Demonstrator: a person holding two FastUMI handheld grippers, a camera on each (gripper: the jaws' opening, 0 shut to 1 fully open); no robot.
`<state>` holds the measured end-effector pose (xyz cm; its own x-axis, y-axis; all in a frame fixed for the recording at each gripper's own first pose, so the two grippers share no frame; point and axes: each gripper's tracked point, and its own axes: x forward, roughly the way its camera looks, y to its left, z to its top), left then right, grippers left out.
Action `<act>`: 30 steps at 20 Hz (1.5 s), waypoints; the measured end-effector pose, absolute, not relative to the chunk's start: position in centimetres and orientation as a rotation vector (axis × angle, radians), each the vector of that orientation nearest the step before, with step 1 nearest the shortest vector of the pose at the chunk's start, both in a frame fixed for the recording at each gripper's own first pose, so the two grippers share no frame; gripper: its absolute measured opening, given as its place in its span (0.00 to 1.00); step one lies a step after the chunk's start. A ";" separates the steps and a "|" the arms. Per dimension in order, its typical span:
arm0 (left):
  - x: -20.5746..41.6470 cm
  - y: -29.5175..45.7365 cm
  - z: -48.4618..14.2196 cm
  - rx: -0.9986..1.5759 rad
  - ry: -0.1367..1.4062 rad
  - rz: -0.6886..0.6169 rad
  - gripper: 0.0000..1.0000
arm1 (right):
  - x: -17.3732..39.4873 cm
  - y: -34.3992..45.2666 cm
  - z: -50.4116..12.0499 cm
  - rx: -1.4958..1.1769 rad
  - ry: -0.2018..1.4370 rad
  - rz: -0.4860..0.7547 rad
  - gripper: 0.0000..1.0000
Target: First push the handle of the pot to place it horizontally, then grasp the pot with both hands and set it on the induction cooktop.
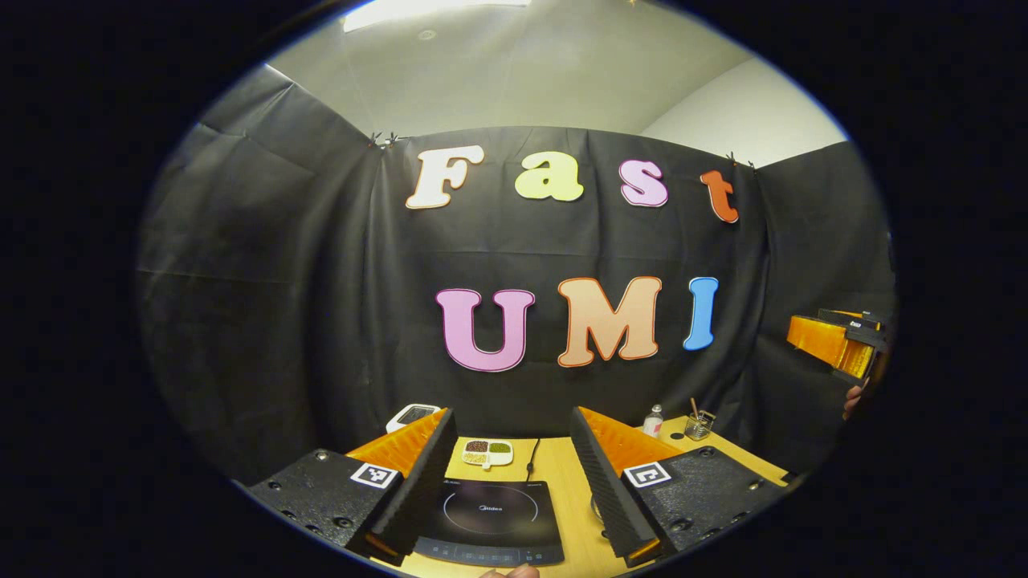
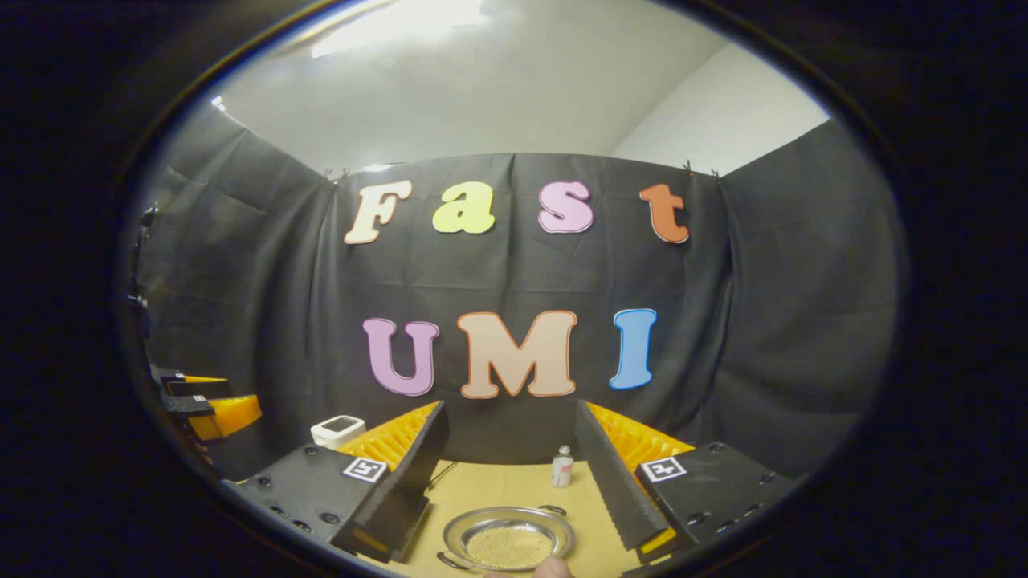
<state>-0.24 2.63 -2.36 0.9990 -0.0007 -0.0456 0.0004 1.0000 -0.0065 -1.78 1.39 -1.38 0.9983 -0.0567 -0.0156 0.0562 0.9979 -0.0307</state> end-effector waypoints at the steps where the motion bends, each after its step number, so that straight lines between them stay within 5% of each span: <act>1: -0.3 3.1 -2.4 -0.003 0.043 0.000 0.87 | -1.7 1.8 -1.3 -0.030 0.016 -0.056 0.98; 11: 0.0 5.5 -4.8 -0.048 0.076 -0.015 0.84 | -1.6 5.0 -4.3 -0.067 0.077 -0.062 0.98; 12: 0.1 5.4 -5.0 -0.052 0.079 -0.020 0.88 | -1.6 5.2 -4.7 -0.070 0.087 -0.062 0.82; 15: 0.5 5.5 -6.0 -0.068 0.097 -0.012 0.84 | -1.1 5.3 -5.7 -0.065 0.108 -0.061 0.82; 18: 1.1 5.3 -6.6 -0.043 0.106 0.001 0.89 | 0.1 4.9 -7.6 -0.066 0.141 -0.041 0.50; 20: 1.7 4.4 -7.2 -0.048 0.116 -0.003 0.88 | 0.8 3.9 -8.3 -0.065 0.153 -0.055 0.41; 22: 2.1 4.1 -7.5 -0.061 0.126 0.009 0.89 | 1.3 3.9 -9.6 -0.028 0.182 -0.033 0.11; 24: 2.7 3.9 -7.2 -0.077 0.118 0.029 0.84 | 2.0 3.1 -11.0 -0.021 0.225 -0.028 0.13; 27: 3.4 3.1 -7.4 -0.067 0.113 0.043 0.89 | 2.9 2.8 -12.3 0.017 0.244 0.027 0.00; 29: 3.9 2.6 -7.6 -0.053 0.107 0.049 0.84 | 3.2 2.2 -14.2 0.006 0.277 0.047 0.00; 30: 4.0 2.3 -8.0 -0.047 0.118 0.049 0.94 | 3.1 2.3 -15.2 0.021 0.299 0.061 0.00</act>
<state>4.01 2.34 -8.01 0.9918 0.0464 -0.1191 -0.0520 0.9977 -0.0441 3.11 2.34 -15.22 0.9540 0.0630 -0.2933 -0.0568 0.9979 0.0296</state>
